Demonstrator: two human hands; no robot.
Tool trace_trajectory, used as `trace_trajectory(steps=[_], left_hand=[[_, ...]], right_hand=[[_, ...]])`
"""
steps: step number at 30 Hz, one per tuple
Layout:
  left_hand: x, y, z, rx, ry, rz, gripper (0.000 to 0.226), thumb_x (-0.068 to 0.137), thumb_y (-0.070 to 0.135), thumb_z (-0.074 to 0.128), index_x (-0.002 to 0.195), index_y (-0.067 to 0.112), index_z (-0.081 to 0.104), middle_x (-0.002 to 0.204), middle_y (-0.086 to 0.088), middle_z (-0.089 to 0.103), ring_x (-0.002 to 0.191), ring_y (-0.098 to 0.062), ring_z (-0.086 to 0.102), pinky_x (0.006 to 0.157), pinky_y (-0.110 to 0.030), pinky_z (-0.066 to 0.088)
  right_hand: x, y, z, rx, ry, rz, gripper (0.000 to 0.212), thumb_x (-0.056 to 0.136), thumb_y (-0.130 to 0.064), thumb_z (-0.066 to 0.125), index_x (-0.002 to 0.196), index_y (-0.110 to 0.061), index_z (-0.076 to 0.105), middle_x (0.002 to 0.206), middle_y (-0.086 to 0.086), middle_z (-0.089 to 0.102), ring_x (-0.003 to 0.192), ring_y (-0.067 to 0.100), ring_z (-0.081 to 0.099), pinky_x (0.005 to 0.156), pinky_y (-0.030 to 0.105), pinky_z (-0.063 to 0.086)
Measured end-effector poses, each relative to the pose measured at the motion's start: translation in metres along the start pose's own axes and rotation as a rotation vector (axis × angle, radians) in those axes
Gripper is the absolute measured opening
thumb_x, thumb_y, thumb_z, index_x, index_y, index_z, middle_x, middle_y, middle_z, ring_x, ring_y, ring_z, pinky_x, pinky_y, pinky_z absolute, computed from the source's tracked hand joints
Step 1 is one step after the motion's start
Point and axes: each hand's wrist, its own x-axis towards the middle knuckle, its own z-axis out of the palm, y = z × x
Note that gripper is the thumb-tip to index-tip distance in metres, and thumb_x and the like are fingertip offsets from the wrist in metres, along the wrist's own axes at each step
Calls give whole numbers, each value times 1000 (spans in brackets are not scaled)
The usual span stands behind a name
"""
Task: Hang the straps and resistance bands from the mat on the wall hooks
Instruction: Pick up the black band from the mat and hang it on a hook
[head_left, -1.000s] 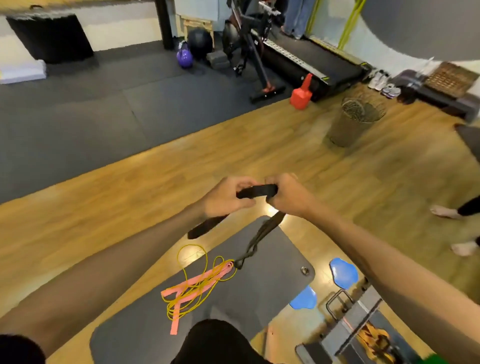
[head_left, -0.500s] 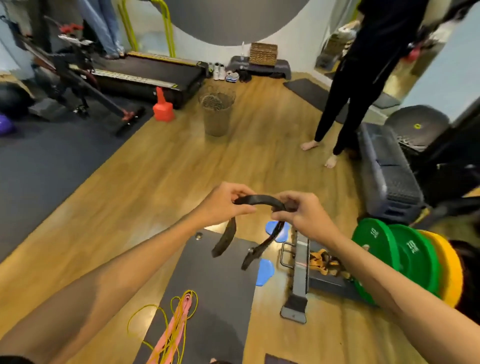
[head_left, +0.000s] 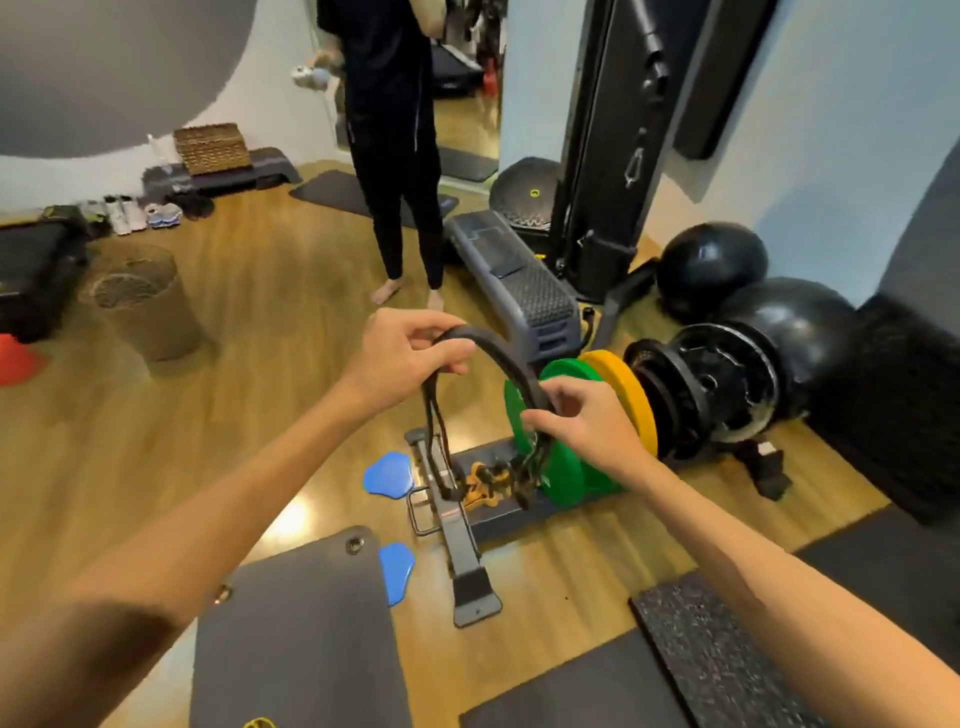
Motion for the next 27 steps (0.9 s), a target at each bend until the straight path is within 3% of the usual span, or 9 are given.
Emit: trace_trajectory(steps=[2,5,8,11,14,17,19,23,27], left_hand=[[24,0,34,-6,-47,13,17,82,1,71,99,4,70,78,-13,73,67,-22,73,70,-28,60],[61,-3,83,-88,-96,-14,20,82,5,73,100,0,71,79,-13,74,68,-26,72,75,-40,60],[103,-3,133,-126,-196,-12,20,81,8,74,100,3,71,82,-13,75,71,-26,73,77,-39,59],[144,-1,183,-180,-332,11,17,81,6,73,98,5,71,83,-15,74,71,-22,73,72,-27,58],[183,2,231,-199,-467,15,20,82,8,72,101,2,70,83,-16,74,72,-19,73,74,-25,57],[219,5,282,-212,-592,24,14,83,11,72,96,6,72,81,-14,75,72,-20,72,77,-34,58],[238,10,318,-225,-640,36,15,82,13,73,95,7,73,83,-16,75,75,-25,72,80,-40,58],[264,19,389,-218,-754,93,10,82,17,74,85,26,76,80,-8,76,78,-24,74,78,-33,57],[294,26,452,-160,-808,132,14,82,16,74,96,16,75,84,-3,77,82,-18,74,81,-33,58]], right_hand=[[-6,18,-33,24,98,60,11,79,-25,79,87,-21,73,69,9,63,63,5,48,62,30,41],[-16,39,-78,106,202,131,11,83,-16,76,93,-21,75,76,-14,71,69,-5,57,68,14,45],[-24,62,-120,87,297,201,16,84,-24,75,99,-17,78,75,-1,74,67,3,58,66,24,46],[-27,87,-161,67,407,259,29,80,-38,74,104,-21,77,87,5,76,81,24,70,78,42,56],[-29,106,-199,83,544,343,33,80,-24,79,112,-19,72,95,-3,76,92,13,72,86,32,56],[-35,125,-239,41,660,413,28,79,-21,80,106,-16,74,96,-4,75,94,5,69,85,20,51],[-39,135,-266,-4,730,436,28,80,-23,79,106,-13,75,99,-1,75,96,10,69,86,25,53],[-47,151,-312,-37,829,456,21,85,-14,74,105,-18,75,100,-5,76,95,10,71,84,25,55],[-51,184,-354,-77,843,487,32,84,-20,75,116,-15,72,99,-3,76,96,10,71,87,29,56]])
